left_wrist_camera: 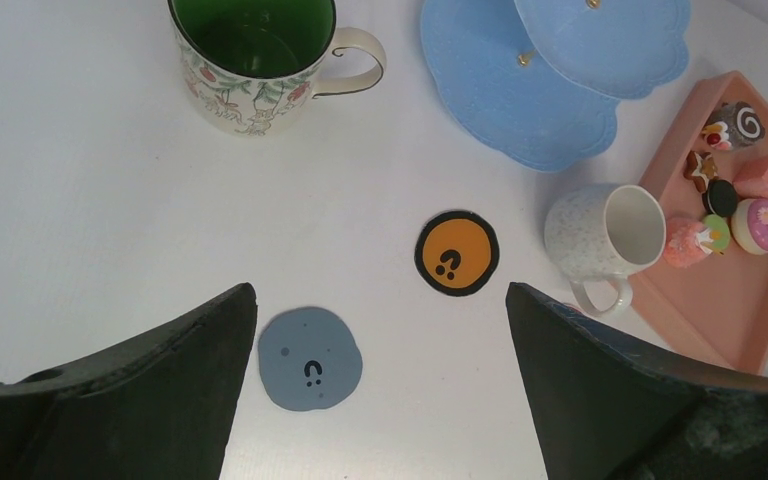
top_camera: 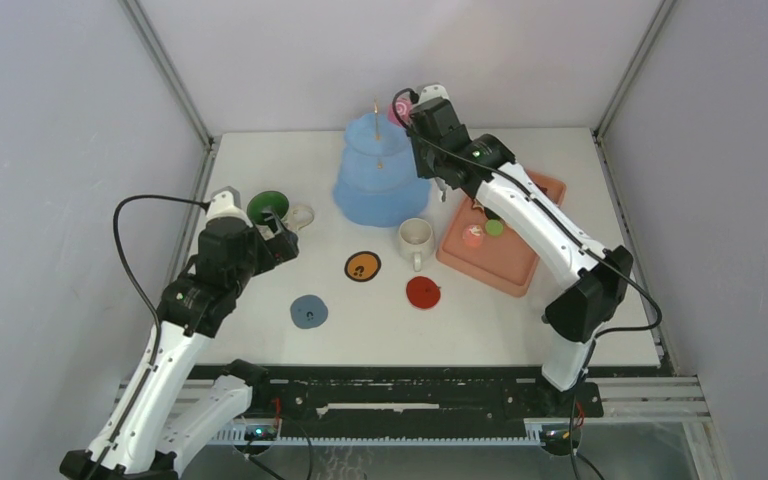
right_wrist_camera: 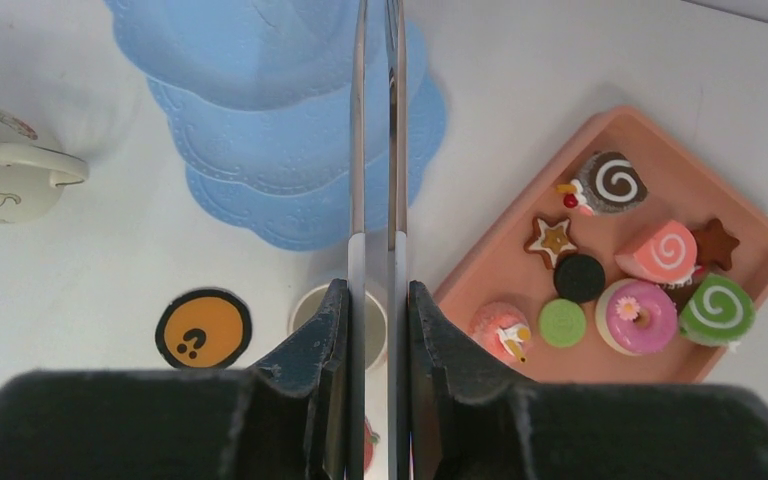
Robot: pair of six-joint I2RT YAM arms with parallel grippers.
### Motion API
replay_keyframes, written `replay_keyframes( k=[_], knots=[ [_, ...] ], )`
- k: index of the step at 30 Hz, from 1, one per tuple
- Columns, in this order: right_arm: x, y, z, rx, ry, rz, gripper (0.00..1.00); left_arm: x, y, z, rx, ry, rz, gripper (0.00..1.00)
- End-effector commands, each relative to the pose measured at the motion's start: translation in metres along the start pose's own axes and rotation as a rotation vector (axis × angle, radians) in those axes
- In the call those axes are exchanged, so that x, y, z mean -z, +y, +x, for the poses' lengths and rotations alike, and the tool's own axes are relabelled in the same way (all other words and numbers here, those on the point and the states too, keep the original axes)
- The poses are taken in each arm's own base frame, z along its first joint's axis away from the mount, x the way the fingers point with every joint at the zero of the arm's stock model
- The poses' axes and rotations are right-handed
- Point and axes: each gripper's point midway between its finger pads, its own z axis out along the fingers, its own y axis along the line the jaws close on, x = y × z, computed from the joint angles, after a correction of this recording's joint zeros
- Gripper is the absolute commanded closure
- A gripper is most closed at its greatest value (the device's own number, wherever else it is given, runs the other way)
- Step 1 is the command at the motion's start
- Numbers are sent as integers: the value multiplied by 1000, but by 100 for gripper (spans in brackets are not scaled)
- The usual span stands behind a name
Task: Serve the afternoon tea
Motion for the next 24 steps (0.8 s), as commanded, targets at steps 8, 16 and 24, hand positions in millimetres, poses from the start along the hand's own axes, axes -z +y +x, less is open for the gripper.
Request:
replay_keyframes(
  k=[8, 16, 24],
  knots=[
    [-5, 22, -35, -16, -63, -74, 100, 8, 3, -13, -1, -44, -9, 1],
    [-14, 24, -30, -18, -21, -62, 88, 10, 4, -13, 3, -47, -8, 1],
    [-6, 23, -30, -22, -25, -64, 66, 12, 6, -12, 9, -51, -14, 1]
  ],
)
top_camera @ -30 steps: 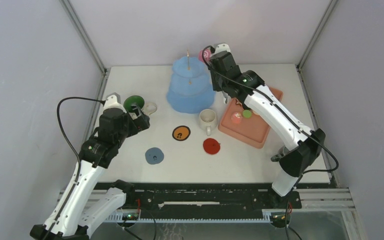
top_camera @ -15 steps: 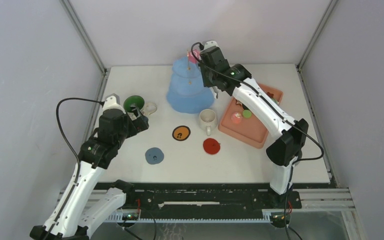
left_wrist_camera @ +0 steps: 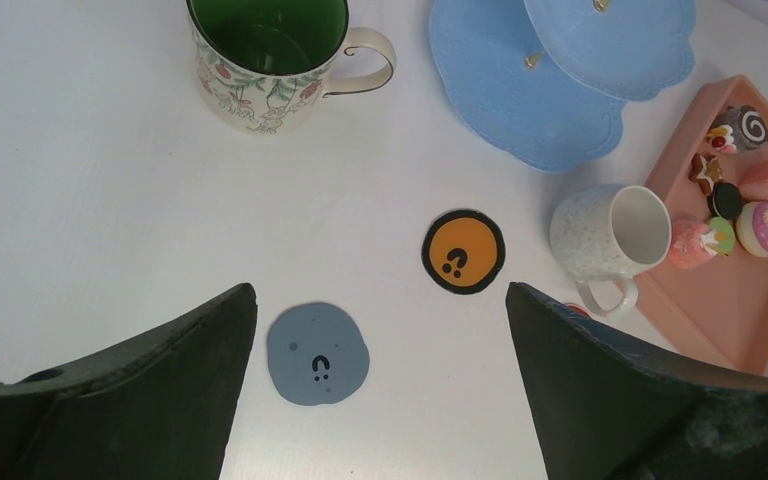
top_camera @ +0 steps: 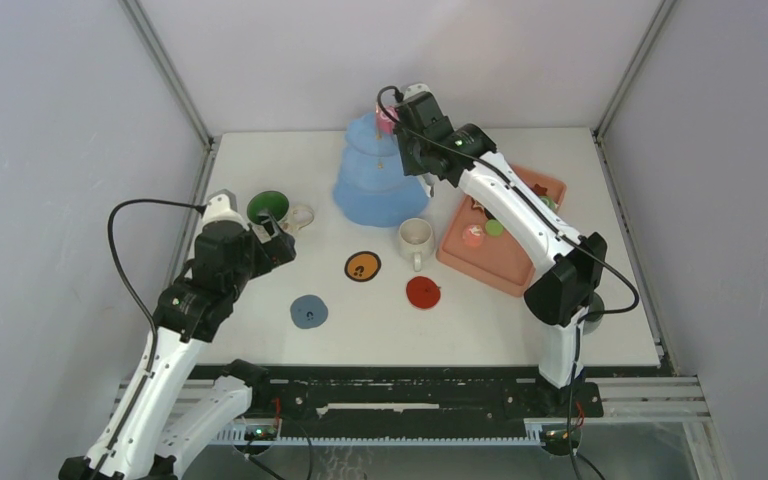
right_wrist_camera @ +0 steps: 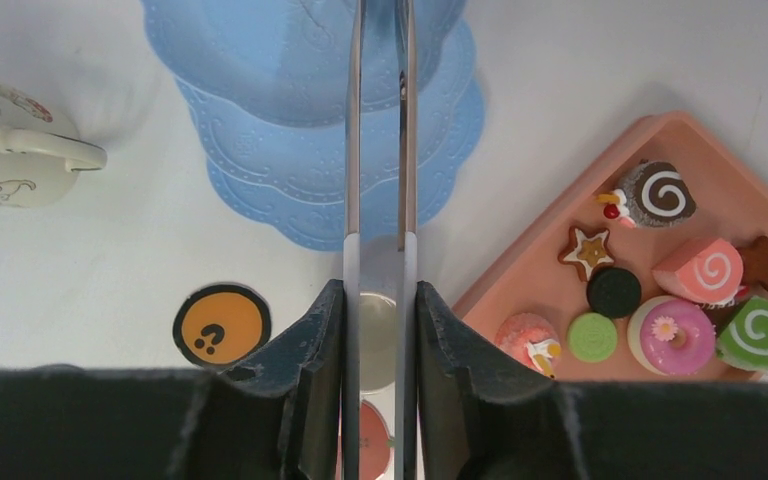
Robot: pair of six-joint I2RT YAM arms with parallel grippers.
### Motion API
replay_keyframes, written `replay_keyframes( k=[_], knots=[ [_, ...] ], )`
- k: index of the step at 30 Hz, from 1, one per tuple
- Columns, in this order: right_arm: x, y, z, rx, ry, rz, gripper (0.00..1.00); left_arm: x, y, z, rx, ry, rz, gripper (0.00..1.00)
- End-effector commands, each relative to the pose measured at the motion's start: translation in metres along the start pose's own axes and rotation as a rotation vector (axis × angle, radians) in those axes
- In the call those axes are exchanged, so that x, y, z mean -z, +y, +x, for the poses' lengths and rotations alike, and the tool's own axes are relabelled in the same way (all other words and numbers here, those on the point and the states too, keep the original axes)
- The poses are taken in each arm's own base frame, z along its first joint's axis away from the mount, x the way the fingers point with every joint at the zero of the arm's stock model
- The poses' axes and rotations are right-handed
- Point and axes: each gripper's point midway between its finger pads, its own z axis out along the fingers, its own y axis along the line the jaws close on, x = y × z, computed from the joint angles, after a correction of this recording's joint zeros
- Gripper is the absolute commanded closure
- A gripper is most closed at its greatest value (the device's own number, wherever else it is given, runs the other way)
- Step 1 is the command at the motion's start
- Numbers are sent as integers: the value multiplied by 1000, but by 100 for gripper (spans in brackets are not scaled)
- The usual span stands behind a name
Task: Serve the afternoon tea
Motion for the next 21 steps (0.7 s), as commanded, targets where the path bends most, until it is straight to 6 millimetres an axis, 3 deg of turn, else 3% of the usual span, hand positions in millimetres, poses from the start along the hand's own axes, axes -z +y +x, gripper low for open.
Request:
replay_keyframes(
  k=[1, 9, 21],
  knots=[
    [26, 0, -30, -39, -100, -16, 64, 6, 1, -11, 10, -40, 0, 1],
    [44, 1, -37, -41, -138, -23, 58, 6, 0, -10, 17, -37, 4, 1],
    [95, -8, -53, -64, -233, -20, 55, 4, -2, -10, 21, -38, 14, 1]
  ],
)
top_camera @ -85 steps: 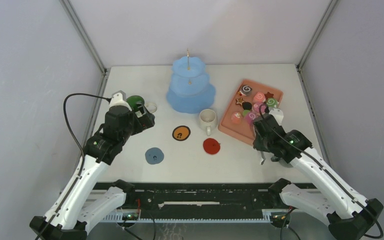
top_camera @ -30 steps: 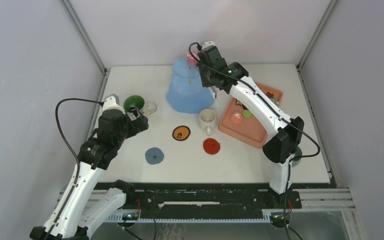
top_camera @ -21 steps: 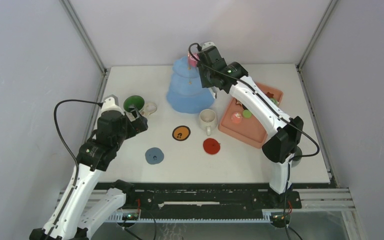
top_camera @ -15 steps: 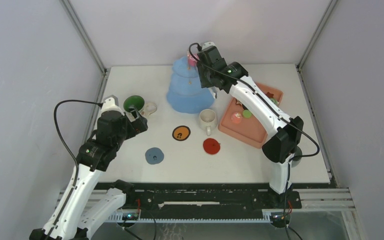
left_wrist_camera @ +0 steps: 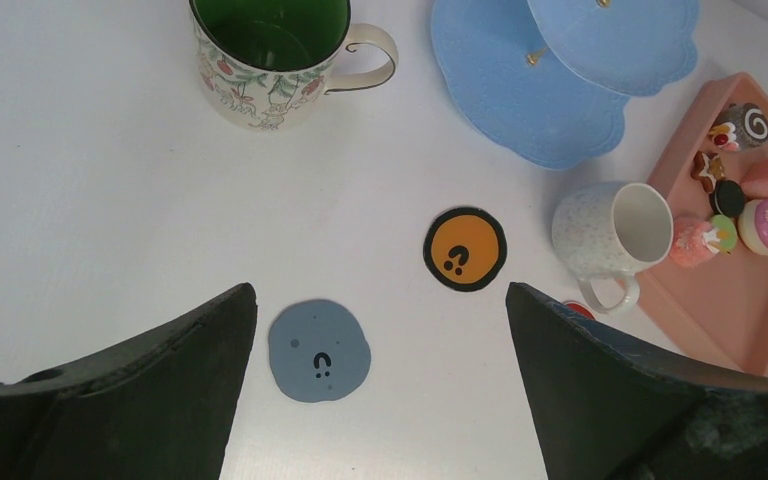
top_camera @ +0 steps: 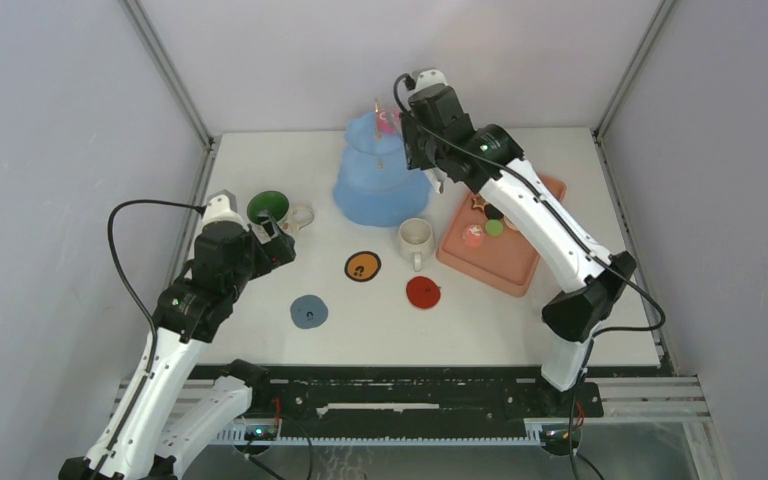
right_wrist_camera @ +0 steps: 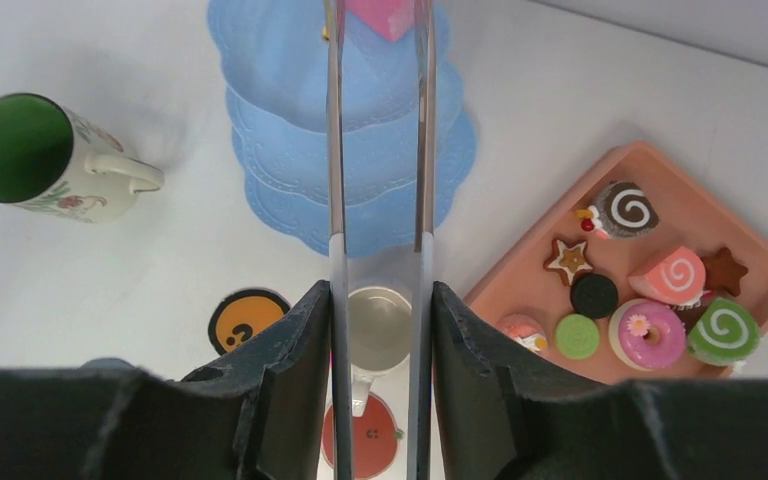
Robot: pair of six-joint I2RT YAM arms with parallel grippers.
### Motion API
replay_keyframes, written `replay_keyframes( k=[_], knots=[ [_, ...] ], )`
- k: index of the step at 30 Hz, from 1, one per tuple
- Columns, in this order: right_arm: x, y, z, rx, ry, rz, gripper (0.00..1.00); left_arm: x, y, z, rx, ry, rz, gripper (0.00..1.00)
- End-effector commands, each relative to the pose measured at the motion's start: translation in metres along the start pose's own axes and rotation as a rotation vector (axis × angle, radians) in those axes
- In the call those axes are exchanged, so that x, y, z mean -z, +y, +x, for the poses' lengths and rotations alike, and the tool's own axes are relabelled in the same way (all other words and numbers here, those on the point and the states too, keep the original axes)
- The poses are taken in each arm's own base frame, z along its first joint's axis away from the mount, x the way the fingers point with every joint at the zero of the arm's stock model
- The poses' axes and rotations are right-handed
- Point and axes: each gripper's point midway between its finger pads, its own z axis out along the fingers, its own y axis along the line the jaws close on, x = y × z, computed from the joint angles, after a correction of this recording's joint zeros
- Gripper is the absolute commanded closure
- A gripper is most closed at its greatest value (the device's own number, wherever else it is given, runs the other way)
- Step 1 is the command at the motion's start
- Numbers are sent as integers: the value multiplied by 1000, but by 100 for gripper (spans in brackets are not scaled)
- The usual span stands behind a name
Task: Serve the afternoon tea
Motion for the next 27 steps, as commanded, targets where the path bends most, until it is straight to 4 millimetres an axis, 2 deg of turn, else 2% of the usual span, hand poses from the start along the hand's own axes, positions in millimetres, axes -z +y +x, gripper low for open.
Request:
replay_keyframes(
  k=[1, 3, 6, 13, 18, 21, 24, 27],
  knots=[
    [53, -12, -36, -51, -151, 19, 55, 2, -4, -11, 22, -42, 19, 1],
    [71, -22, -34, -58, -175, 42, 56, 1, -6, -11, 25, -40, 26, 1],
    [88, -42, -6, -83, -174, 74, 56, 1, -7, -12, 23, -40, 34, 1],
    [129, -97, 92, -266, -123, 146, 56, -3, -7, -8, 19, -28, 31, 1],
    [135, -125, 162, -328, -2, 225, 56, -9, -13, -4, 27, -14, 51, 1],
    [127, -124, 198, -324, 94, 227, 56, -12, -16, -2, 29, 2, 61, 1],
    [117, -108, 221, -298, 177, 147, 59, -12, -17, -1, 32, 6, 65, 1],
    [105, -95, 241, -274, 270, 98, 56, -13, -16, 1, 36, 6, 66, 1]
  ],
)
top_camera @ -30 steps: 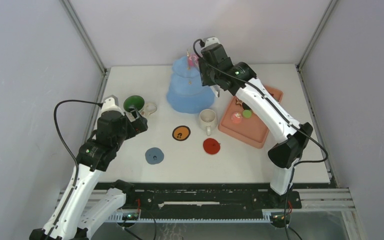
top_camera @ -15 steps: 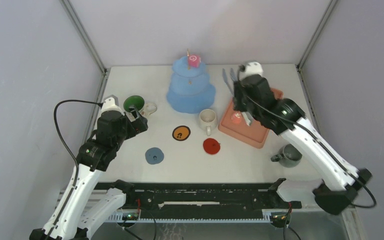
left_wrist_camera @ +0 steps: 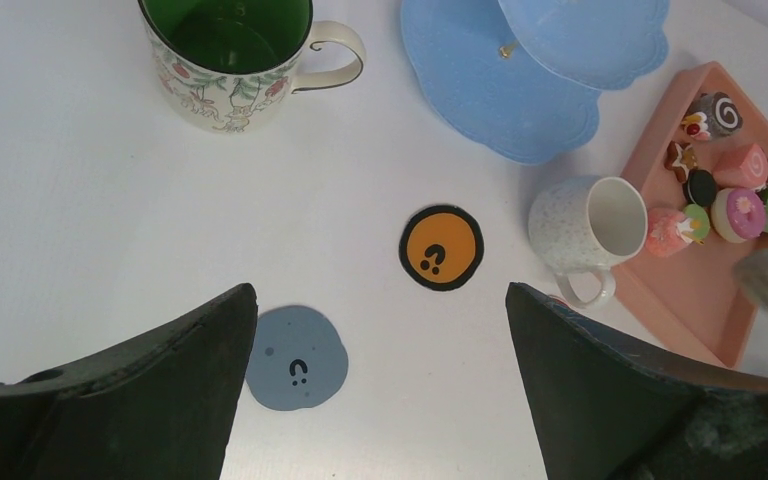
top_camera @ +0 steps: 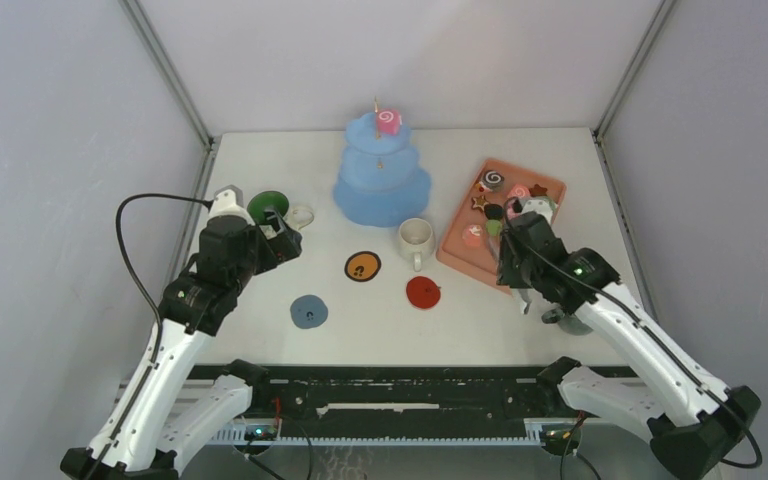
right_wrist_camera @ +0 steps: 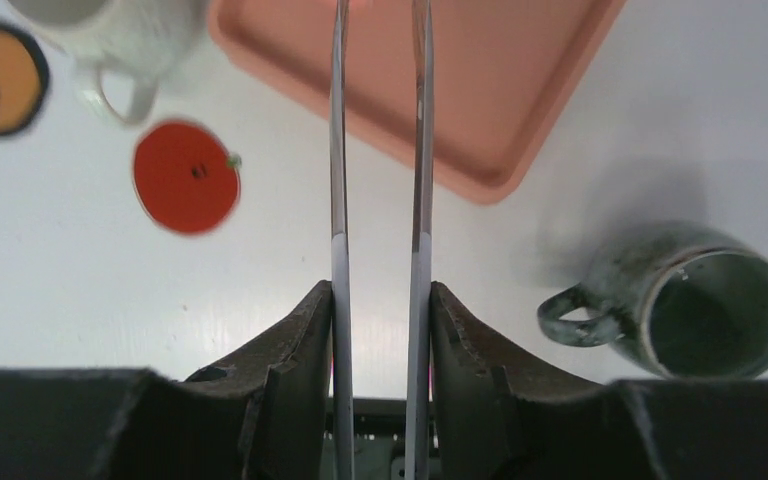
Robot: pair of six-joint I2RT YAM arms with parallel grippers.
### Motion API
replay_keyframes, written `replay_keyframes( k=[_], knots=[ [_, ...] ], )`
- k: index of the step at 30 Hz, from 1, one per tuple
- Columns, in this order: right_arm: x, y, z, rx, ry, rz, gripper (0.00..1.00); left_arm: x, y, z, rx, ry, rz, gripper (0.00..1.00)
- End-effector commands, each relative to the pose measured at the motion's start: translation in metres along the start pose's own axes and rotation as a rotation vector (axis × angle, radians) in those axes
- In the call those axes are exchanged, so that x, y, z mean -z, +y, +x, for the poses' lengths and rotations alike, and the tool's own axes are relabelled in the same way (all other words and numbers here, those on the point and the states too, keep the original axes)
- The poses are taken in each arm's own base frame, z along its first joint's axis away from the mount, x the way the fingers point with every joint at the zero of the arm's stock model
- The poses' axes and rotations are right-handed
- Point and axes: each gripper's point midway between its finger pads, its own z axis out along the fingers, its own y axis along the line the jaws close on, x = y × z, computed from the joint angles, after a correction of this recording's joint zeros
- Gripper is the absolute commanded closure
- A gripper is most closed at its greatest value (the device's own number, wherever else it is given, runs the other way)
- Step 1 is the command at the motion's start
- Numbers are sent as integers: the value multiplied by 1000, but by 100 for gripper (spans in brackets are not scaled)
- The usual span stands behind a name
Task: Serve the afternoon tea
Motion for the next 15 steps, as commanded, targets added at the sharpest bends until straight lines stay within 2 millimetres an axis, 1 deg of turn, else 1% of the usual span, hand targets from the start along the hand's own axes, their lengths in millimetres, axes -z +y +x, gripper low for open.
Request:
replay_keyframes(
  k=[1, 5, 8, 15],
  knots=[
    [-13, 22, 14, 0, 84, -87, 54, -4, -3, 0, 28, -18, 25, 2],
    [-29, 24, 22, 19, 107, -69, 49, -5, -4, 0, 28, -13, 27, 1],
    [-42, 28, 24, 26, 114, -60, 49, -5, -5, 0, 28, -13, 28, 1],
    [-66, 35, 17, 47, 96, -34, 47, -4, -6, -4, 28, -20, 29, 2]
  ],
)
